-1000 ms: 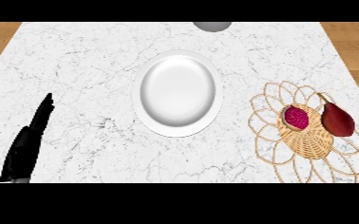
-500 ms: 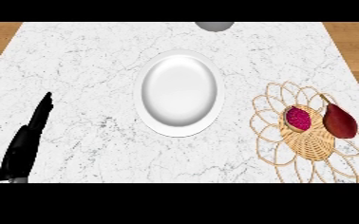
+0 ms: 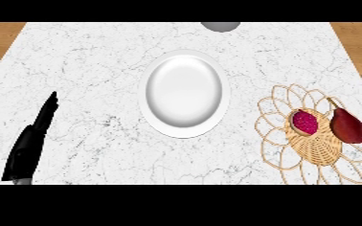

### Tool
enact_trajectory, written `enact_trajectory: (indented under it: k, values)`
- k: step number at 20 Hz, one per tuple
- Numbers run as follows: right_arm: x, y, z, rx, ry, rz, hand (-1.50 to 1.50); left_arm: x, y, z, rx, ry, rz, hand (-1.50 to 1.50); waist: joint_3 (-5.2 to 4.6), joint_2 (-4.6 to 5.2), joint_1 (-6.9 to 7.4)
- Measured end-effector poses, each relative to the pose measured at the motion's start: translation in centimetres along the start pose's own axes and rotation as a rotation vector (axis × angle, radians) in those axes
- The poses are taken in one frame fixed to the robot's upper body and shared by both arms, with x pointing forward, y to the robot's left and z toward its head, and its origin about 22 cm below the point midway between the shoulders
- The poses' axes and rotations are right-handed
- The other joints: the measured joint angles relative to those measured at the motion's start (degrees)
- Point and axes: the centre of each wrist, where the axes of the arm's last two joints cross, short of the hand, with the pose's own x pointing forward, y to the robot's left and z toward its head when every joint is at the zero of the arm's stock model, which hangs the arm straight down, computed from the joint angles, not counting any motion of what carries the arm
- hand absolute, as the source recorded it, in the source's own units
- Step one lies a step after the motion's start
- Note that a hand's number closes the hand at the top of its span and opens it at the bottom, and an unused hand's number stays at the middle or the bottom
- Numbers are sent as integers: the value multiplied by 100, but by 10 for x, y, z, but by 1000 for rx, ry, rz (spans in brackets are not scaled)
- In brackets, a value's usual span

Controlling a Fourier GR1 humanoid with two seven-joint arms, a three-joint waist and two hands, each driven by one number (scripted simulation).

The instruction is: Pick the pear from the placemat and place it in the plate

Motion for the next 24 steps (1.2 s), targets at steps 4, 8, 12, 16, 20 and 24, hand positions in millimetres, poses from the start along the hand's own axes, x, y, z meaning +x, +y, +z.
enact_trajectory:
  k: [4, 8, 12, 16, 20, 24]
  values:
    - [1, 2, -15, 85, 72, 62, -150, -1, -2, -2, 5, 2, 0, 0, 1, 2, 4]
    - [-9, 2, -31, 161, 141, 135, -150, -9, -1, 3, 0, 5, 0, 0, 2, 7, 26]
    - [-14, 8, -46, 241, 191, 232, -150, -6, -3, 0, -3, 1, -6, 0, 4, 11, 38]
    - [-29, 22, -54, 301, 209, 279, -150, 2, -3, -1, -1, -2, 0, 0, 4, 2, 11]
    - [-39, 24, -65, 343, 217, 295, -150, -5, 5, -4, 1, 5, -2, 0, 4, 1, -6]
    - [-45, 29, -75, 387, 223, 307, -150, 0, 0, -5, 1, 2, 0, 0, 3, -1, -10]
